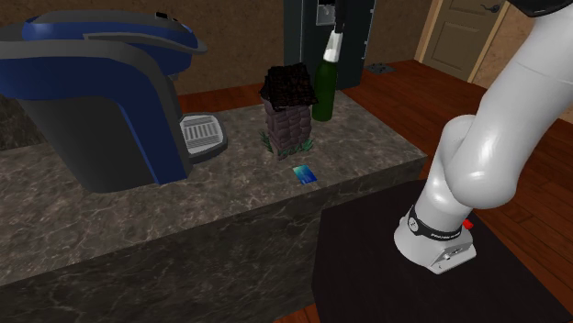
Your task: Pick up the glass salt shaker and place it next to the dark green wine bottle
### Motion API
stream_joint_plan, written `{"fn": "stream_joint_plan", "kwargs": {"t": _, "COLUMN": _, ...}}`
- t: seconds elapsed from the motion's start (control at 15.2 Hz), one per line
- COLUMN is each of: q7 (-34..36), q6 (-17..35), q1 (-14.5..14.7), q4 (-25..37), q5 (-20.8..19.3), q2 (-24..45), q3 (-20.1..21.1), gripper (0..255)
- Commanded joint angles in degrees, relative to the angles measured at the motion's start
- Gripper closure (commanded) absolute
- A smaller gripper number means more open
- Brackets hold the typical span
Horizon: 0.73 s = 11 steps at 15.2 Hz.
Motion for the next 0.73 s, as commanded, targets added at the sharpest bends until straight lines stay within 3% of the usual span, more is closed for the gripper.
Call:
{"fn": "stream_joint_plan", "kwargs": {"t": 0.0, "q7": 0.4, "q6": 1.7, "q1": 0.0, "q4": -2.4, "q5": -0.5, "q2": -0.9, "q3": 0.3, "gripper": 255}}
{"fn": "stream_joint_plan", "kwargs": {"t": 0.66, "q7": 1.1, "q6": 9.6, "q1": -0.3, "q4": -12.1, "q5": -1.7, "q2": -3.1, "q3": 0.6, "gripper": 255}}
